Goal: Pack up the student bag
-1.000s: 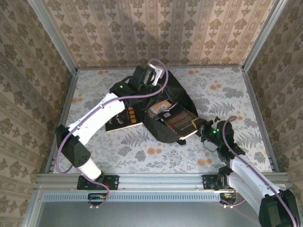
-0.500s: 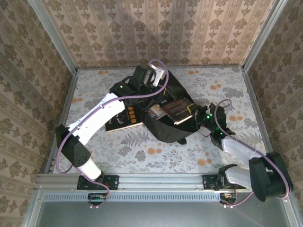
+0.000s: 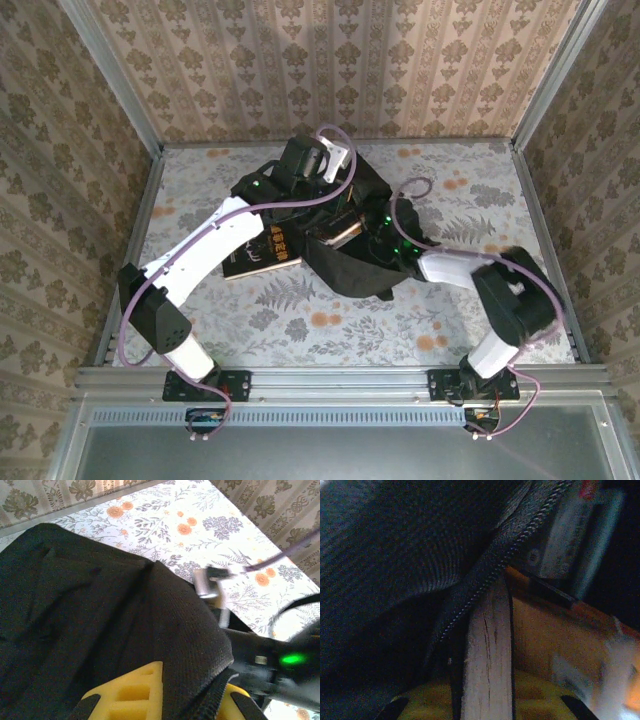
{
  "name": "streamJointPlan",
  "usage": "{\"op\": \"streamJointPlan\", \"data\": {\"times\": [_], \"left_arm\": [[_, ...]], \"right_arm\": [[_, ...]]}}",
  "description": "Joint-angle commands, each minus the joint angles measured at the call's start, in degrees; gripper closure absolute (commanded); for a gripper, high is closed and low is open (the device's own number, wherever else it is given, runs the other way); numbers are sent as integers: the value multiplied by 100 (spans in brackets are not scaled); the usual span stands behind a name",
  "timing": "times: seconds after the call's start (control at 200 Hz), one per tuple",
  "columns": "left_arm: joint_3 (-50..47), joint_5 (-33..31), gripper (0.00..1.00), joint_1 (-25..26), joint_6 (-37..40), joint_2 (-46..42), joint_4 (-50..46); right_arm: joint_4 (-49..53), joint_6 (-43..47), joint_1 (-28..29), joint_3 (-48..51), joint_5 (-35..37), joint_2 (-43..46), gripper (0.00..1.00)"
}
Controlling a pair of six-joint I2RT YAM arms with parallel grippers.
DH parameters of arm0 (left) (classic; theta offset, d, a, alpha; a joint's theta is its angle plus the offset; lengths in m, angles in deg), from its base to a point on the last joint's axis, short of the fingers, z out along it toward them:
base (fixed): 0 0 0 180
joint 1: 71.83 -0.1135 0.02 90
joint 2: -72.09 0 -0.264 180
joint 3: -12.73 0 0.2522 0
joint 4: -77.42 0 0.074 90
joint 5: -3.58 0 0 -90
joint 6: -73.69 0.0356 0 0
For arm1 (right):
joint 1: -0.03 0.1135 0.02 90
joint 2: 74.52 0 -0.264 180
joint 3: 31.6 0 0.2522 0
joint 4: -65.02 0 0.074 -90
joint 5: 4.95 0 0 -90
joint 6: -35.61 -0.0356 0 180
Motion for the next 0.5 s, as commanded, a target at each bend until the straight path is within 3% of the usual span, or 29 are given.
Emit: {"op": "streamJointPlan", "data": {"times": [0.0,0.03,0.1,0.145,0.275,0.495], "left_arm": [[159,316,100,56,-100,-178,339],[144,334,100,45,-110,-172,340],[139,339,100,26,-115,-164,327],[126,362,100,-13,-122,-161,318],[4,428,100,-206,-258,-130,322],[-266,666,100,-523,-492,-91,586]], "right_arm": [[-1129,246,-15,-861,147,-977,99],[-1233,225,-24,-1109,-28,-1310,94],[-1248,129,-24,-1609,-365,-1889,67],[-1282,35,-24,-1729,-471,-2091,56],[-1433,398,-58,-1449,-526,-1866,39],[-177,1943,-147,-506,-556,-97,19]]}}
